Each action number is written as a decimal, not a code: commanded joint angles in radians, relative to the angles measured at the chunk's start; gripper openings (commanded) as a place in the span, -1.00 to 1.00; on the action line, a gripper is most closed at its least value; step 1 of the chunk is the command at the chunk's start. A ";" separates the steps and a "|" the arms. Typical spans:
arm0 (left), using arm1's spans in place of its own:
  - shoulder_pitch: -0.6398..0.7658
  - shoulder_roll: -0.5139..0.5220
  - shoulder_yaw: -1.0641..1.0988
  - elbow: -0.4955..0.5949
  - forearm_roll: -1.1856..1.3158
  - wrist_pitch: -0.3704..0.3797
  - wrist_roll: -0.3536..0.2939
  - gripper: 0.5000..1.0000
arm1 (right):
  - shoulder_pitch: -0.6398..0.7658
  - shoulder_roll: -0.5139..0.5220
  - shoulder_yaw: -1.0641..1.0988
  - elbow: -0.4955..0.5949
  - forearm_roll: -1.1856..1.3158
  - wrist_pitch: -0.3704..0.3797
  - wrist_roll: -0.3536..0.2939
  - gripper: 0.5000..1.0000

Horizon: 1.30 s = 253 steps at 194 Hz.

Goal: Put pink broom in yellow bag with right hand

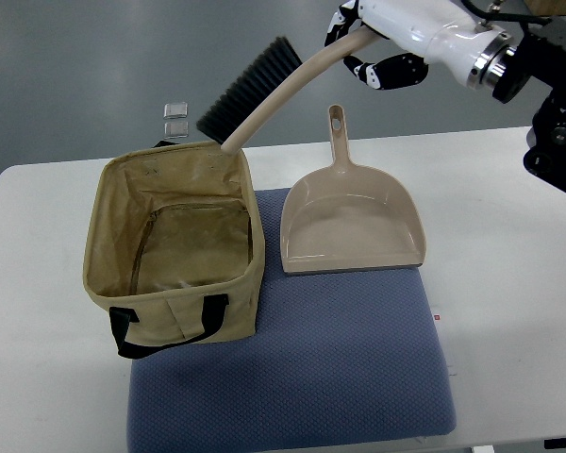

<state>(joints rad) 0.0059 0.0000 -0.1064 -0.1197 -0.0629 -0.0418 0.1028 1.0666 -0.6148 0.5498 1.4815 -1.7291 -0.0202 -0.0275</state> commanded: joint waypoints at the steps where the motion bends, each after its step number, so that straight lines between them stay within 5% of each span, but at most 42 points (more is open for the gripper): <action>1: 0.000 0.000 -0.001 0.000 0.000 -0.001 0.000 1.00 | -0.002 0.070 0.001 -0.006 -0.027 0.022 0.001 -1.00; 49: 0.000 0.000 -0.001 0.000 0.000 0.000 0.000 1.00 | -0.016 0.156 -0.001 -0.017 -0.056 0.019 0.003 -1.00; 67: 0.000 0.000 0.001 0.000 0.000 -0.001 0.000 1.00 | -0.034 0.171 -0.001 -0.017 -0.055 0.009 0.009 -0.20; 115: 0.000 0.000 0.001 0.000 0.000 0.000 0.000 1.00 | -0.046 0.190 0.001 -0.017 -0.050 0.009 0.012 0.39; 198: 0.000 0.000 0.001 0.000 0.000 0.000 0.000 1.00 | -0.140 0.150 0.113 -0.018 -0.006 -0.035 0.011 0.42; 253: -0.001 0.000 0.001 0.000 0.000 0.000 0.000 1.00 | -0.339 0.152 0.366 -0.069 0.401 -0.037 0.003 0.42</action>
<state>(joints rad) 0.0061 0.0000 -0.1058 -0.1197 -0.0629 -0.0421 0.1028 0.7923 -0.4656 0.8312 1.4351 -1.5149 -0.0557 -0.0216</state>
